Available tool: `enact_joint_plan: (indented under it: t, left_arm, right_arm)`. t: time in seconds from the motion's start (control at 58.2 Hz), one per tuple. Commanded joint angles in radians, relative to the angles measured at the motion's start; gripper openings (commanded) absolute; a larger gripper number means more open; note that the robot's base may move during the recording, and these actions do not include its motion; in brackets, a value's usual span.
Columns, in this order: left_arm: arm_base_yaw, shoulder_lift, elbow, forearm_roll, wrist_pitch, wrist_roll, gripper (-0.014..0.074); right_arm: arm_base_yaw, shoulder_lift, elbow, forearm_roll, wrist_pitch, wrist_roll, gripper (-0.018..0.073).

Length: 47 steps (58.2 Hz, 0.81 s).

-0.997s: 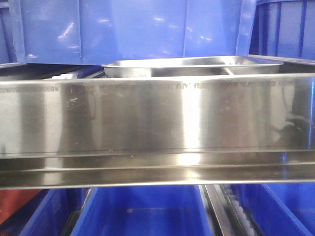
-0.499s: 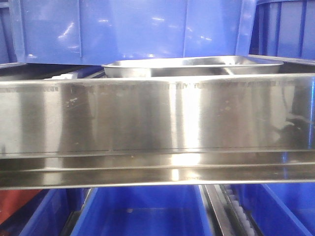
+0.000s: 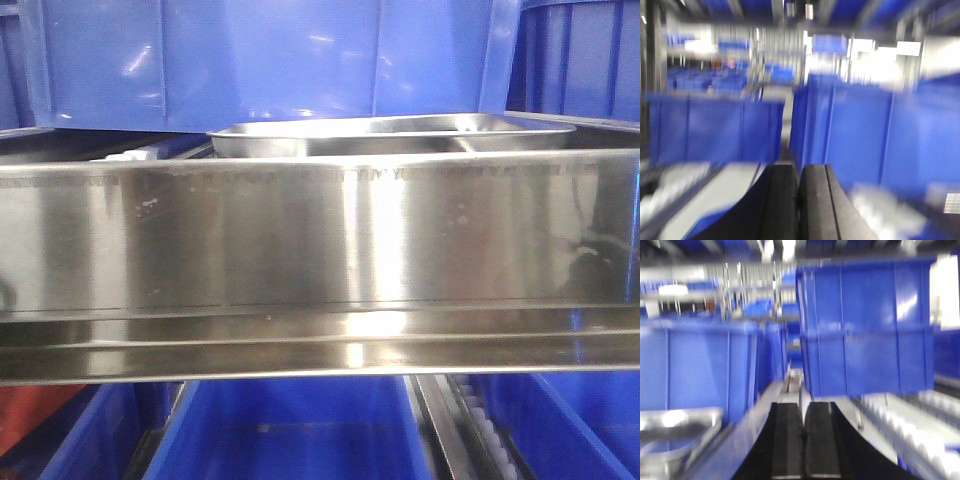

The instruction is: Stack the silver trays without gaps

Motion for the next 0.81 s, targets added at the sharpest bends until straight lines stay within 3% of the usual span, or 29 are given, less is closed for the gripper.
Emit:
enact_joint_plan:
  t: [0.0, 0.086, 0.189, 0.292, 0.413, 0.653, 0.791]
  left_arm:
    - [-0.003, -0.003, -0.099, -0.053, -0.002, 0.006, -0.0009]
    - [-0.003, -0.003, -0.223, -0.044, 0.186, 0.008, -0.0009]
    - [-0.003, 0.013, -0.388, 0.012, 0.433, 0.008, -0.0009]
    - [-0.003, 0.052, -0.491, 0.069, 0.521, 0.008, -0.0009]
    - [-0.003, 0.128, -0.595, 0.071, 0.600, 0.018, -0.0009]
    - [-0.009, 0.365, -0.799, 0.059, 0.791, 0.037, -0.0009]
    - [-0.015, 0.528, -0.926, 0.031, 0.882, 0.044, -0.0009]
  right_arm:
    - [0.002, -0.004, -0.001, 0.024, -0.084, 0.018, -0.0079]
    - [0.002, -0.004, -0.053, 0.024, -0.068, 0.067, -0.0079]
    - [0.002, -0.004, -0.189, 0.024, 0.071, 0.116, -0.0079]
    - [0.002, -0.004, -0.360, 0.024, 0.313, 0.116, -0.0079]
    - [0.002, 0.040, -0.541, 0.024, 0.558, 0.114, -0.0079]
    - [0.002, 0.332, -0.888, 0.024, 0.974, 0.114, -0.0079]
    - [0.002, 0.546, -1.089, 0.024, 1.201, 0.051, -0.0079]
